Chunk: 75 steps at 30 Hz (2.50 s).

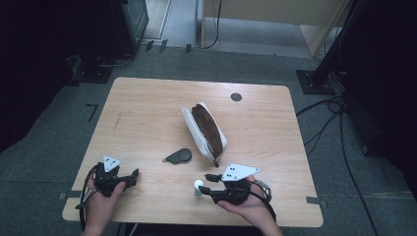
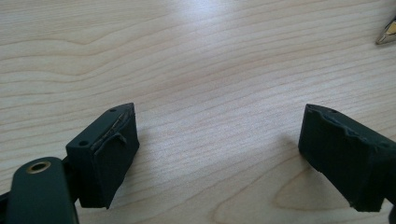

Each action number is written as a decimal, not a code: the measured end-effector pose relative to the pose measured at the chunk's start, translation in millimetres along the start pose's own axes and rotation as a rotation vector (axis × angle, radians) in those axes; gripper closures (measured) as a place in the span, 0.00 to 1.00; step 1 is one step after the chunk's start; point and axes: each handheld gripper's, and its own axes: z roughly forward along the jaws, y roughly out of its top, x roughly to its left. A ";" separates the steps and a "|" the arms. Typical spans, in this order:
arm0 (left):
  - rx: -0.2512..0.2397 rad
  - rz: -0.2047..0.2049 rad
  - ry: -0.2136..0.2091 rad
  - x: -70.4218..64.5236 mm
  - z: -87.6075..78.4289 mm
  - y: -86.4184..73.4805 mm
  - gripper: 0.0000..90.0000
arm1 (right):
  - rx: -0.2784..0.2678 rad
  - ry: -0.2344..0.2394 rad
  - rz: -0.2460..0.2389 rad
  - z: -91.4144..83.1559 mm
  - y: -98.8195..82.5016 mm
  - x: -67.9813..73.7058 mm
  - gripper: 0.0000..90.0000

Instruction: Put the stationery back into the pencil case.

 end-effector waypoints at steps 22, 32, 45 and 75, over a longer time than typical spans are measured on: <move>0.000 0.000 0.000 0.0 0.0 0.0 0.13 | 0.034 0.007 -0.005 26.0 -26.4 -4.8 0.59; 0.000 0.000 0.000 0.0 0.0 0.0 0.13 | 0.045 0.000 -0.023 34.8 -29.2 -3.1 0.63; 0.000 -0.001 0.000 0.0 0.0 0.0 0.13 | 0.041 -0.002 -0.030 37.6 -31.1 -2.5 0.68; 0.000 0.000 0.000 0.0 0.0 0.0 0.13 | -0.019 -0.090 -0.004 15.9 -19.7 -8.7 0.74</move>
